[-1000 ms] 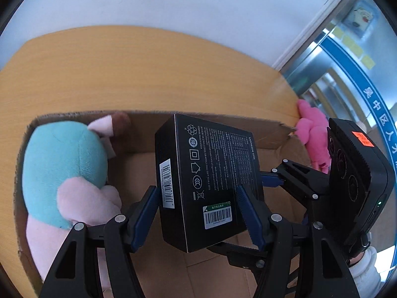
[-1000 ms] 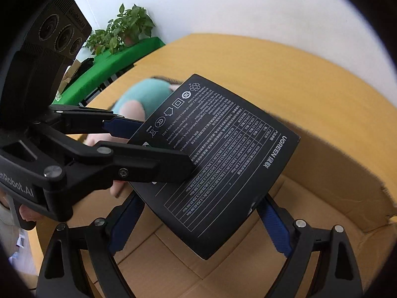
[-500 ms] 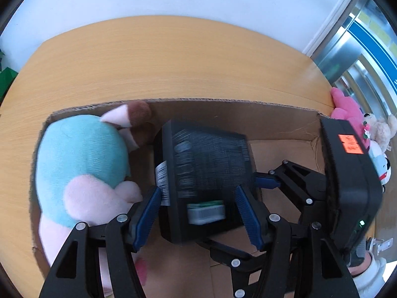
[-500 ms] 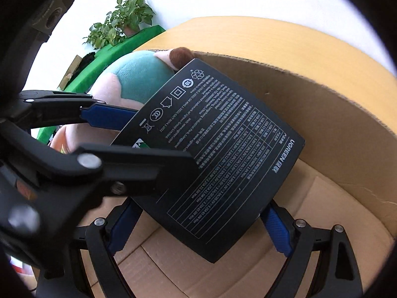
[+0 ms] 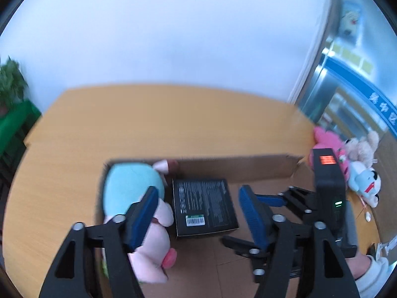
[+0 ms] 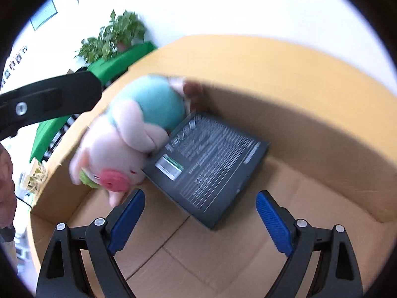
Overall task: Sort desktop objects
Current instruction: 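Carry the black box into the cardboard box beside the pig and release, then withdraw both grippers and move the right gripper toward the black sunglasses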
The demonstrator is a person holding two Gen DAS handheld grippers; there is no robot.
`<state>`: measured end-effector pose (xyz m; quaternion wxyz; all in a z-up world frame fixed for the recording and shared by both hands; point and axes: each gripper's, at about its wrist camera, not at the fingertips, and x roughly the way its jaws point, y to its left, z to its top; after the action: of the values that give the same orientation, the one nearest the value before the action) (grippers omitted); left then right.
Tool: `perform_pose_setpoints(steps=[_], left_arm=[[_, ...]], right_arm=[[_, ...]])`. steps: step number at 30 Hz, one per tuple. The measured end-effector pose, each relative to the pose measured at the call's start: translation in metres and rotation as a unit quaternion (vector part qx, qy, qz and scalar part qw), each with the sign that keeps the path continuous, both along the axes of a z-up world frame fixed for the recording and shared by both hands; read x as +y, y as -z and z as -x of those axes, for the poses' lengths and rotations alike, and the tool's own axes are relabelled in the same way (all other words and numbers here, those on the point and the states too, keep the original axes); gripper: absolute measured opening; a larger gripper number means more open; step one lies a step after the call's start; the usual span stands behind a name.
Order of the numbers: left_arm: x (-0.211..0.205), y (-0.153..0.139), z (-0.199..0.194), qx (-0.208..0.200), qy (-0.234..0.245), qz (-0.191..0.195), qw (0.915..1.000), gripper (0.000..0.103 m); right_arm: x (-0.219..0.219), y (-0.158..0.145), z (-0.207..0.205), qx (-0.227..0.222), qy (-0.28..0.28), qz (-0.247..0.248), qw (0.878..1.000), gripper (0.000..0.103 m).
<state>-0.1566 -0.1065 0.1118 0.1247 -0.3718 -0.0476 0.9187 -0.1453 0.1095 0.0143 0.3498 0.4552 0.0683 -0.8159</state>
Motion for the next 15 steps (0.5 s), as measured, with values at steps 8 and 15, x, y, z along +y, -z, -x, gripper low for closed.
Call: perform_pose_setpoints(steps=[8, 15], left_arm=[[0.005, -0.058, -0.111, 0.139, -0.033, -0.006, 0.9897, 0.102], [0.019, -0.070, -0.195, 0.160, -0.038, 0.002, 0.9865, 0.102]], right_arm=[[0.030, -0.087, -0.119, 0.120, 0.129, 0.004, 0.984, 0.102], [0.041, -0.114, -0.204, 0.198, 0.198, -0.022, 0.960, 0.102]])
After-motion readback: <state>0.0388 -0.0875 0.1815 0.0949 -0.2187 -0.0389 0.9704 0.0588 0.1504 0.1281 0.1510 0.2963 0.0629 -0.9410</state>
